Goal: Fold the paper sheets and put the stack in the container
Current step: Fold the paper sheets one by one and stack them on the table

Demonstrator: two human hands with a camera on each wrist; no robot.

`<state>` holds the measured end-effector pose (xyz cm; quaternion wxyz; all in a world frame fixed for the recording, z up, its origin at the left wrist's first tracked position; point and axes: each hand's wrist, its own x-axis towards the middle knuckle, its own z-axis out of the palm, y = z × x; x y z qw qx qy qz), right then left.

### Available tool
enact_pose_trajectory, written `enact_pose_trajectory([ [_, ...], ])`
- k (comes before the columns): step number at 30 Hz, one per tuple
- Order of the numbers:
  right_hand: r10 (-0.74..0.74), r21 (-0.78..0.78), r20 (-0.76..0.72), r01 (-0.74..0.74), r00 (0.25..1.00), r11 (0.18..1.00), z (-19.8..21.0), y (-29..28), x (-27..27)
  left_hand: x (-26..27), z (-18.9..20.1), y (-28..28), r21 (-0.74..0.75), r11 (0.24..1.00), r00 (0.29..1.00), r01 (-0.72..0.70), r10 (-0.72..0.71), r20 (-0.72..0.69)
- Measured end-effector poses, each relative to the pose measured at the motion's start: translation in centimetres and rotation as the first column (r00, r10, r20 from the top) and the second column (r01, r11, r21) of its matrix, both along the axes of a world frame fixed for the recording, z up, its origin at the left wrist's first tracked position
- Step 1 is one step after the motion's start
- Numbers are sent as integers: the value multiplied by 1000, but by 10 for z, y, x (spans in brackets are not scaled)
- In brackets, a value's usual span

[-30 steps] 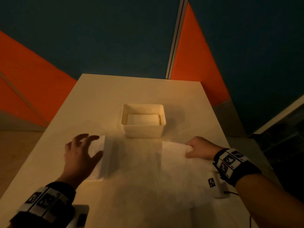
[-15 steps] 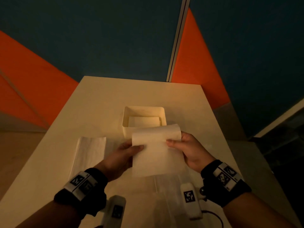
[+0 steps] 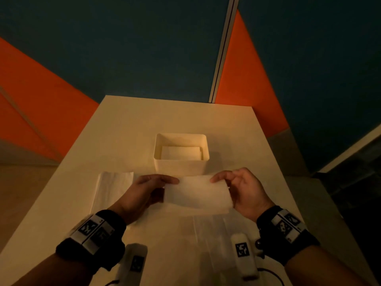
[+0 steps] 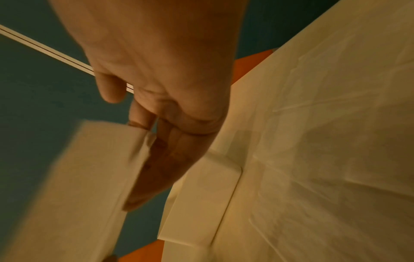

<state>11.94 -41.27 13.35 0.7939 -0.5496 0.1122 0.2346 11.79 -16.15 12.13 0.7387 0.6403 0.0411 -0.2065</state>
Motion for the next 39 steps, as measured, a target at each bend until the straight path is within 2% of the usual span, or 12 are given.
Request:
enact_pose_trajectory([
  [2,60,-154,53,-51,997,987,-4,2,-1,-4,2,1,16,998,998,55,-55,7],
  [4,191,-298,134,-144,972,944,-10,5,-2,-7,1,1,42,988,989,150,-150,7],
  [8,469,-353,151,-396,870,848,-14,15,-3,-11,0,-7,228,894,917,385,-398,11],
  [11,570,-481,129,-452,811,751,-12,24,0,-13,-4,-9,227,847,873,480,-486,-35],
  [13,524,-466,75,-435,848,770,-10,24,3,-16,-7,-2,181,895,912,409,-408,-44],
  [16,350,-532,43,-275,936,801,-15,9,14,-19,-11,24,181,978,994,104,-109,18],
  [20,93,-670,39,-43,995,741,-29,-25,33,-26,-9,66,154,950,962,-271,267,48],
  [22,84,-763,42,-22,996,646,-37,-44,44,-30,-8,83,187,928,946,-322,325,18],
  [26,231,-913,-28,-119,973,390,-52,-72,62,-31,-16,99,321,878,926,-356,377,-4],
  [34,362,-940,-335,-334,870,-67,-67,-86,67,-31,-33,101,519,781,928,-348,364,76],
  [36,368,-932,-361,-328,857,-151,-70,-83,66,-29,-37,100,631,706,939,-321,324,115],
  [39,402,-919,-381,-296,833,-259,-75,-78,64,-27,-42,98,804,531,962,-267,201,186],
])
